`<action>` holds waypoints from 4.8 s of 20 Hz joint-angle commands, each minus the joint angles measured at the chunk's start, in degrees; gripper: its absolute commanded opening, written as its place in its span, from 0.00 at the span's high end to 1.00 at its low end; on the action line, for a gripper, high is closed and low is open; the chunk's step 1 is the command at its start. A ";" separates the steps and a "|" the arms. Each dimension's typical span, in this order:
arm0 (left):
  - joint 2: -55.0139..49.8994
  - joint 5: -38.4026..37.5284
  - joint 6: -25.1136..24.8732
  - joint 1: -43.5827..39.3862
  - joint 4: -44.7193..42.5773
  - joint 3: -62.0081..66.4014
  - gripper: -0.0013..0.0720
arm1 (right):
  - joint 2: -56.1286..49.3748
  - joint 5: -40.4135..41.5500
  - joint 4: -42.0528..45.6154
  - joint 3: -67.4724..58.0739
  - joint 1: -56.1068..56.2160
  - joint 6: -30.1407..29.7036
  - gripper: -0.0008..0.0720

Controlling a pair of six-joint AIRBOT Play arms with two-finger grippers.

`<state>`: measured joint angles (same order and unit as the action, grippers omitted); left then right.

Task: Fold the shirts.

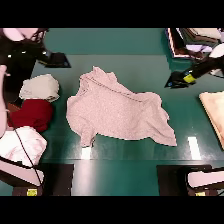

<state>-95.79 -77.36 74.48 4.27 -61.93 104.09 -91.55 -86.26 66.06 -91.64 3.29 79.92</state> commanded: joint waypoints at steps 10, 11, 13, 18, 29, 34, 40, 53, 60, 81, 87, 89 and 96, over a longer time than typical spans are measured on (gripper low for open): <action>19.78 6.51 -6.78 5.84 3.74 -52.96 0.13 | 21.29 3.76 -0.57 22.99 -5.35 -0.09 0.40; 19.78 7.61 -7.02 5.81 4.11 -53.96 0.13 | 21.94 3.80 -0.57 23.93 -5.35 -0.09 0.40; 19.71 8.61 -7.23 5.81 5.16 -55.30 0.13 | 22.69 3.78 -0.55 24.92 -5.29 -0.09 0.40; 19.61 12.66 -7.41 3.52 6.97 -56.61 0.19 | 22.71 3.61 -0.59 24.96 -5.29 -0.07 0.40; 19.76 14.38 -4.52 -0.31 5.09 -50.14 0.95 | 29.07 -2.01 0.13 42.12 -13.44 -2.01 0.35; 19.78 13.86 -4.68 -0.31 5.29 -47.80 0.95 | 34.58 -2.16 0.15 57.66 -20.17 -3.10 0.22; 19.78 13.84 -4.66 -0.31 5.35 -47.80 0.95 | 36.98 3.45 -0.39 66.45 -19.96 -3.13 0.23; 19.78 13.77 -4.63 -0.31 5.35 -47.80 0.95 | 34.38 15.26 -1.40 66.90 -9.60 0.17 0.60; 19.78 13.62 -5.11 -0.31 5.29 -47.80 0.95 | 41.55 4.81 7.48 61.09 -9.62 3.17 0.34; 22.16 10.05 -6.84 0.48 4.48 -46.36 0.95 | 31.34 5.75 3.04 58.25 -8.76 -1.46 0.93; 38.21 7.37 -4.13 5.07 4.59 -26.49 0.95 | 42.36 5.60 2.51 34.32 -8.76 1.70 0.97; 42.56 7.50 -3.74 5.07 5.29 -16.74 0.95 | 43.98 7.37 2.58 22.56 -8.76 1.73 0.97; 46.21 8.85 0.79 5.05 10.23 17.66 0.95 | 41.86 6.56 3.10 -14.88 -8.76 1.95 0.97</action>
<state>-50.74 -69.56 73.21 9.23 -54.59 109.25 -48.77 -79.13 68.95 -92.51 -5.52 81.67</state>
